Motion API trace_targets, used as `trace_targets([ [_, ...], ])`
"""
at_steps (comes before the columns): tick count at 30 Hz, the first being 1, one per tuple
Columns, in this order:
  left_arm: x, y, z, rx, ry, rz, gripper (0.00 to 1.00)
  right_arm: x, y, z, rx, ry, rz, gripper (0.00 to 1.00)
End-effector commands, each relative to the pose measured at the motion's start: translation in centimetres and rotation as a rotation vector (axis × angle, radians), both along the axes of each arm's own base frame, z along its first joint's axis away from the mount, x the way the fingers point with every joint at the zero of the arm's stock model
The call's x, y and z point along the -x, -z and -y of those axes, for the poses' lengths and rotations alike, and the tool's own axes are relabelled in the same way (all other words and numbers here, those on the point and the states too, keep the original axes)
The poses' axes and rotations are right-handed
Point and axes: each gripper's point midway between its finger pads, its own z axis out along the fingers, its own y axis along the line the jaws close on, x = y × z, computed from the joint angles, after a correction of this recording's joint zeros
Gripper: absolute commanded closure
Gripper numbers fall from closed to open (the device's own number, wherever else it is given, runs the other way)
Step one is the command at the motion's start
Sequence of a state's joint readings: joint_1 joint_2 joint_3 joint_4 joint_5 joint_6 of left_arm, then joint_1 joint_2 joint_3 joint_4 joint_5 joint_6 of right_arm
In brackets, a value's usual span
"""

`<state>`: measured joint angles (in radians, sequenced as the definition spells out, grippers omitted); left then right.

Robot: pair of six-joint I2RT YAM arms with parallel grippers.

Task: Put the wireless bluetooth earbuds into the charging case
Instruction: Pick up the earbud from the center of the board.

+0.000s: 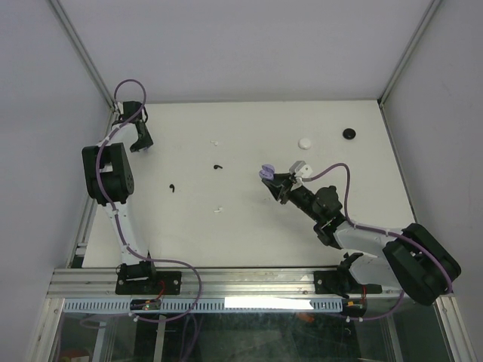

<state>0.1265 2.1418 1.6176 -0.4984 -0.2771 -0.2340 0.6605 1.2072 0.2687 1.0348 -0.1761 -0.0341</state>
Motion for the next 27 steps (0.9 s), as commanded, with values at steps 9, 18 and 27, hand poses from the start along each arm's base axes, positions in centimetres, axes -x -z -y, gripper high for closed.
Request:
trace_targets([
  [9,-1.3,0.1,0.0,0.034,0.044,0.016,0.64,-0.6,-2.1,0.1,-0.036,0.013,0.073,1.00],
  [18,-1.4,0.5,0.1,0.042,0.071,0.006,0.76,-0.7,-2.1,0.1,-0.035,0.013,0.071,1.00],
  [27,-0.1,-1.6,2.2,0.115,0.125,0.042,0.85,-0.1,-2.9,0.1,-0.051,-0.005,0.069,1.00],
])
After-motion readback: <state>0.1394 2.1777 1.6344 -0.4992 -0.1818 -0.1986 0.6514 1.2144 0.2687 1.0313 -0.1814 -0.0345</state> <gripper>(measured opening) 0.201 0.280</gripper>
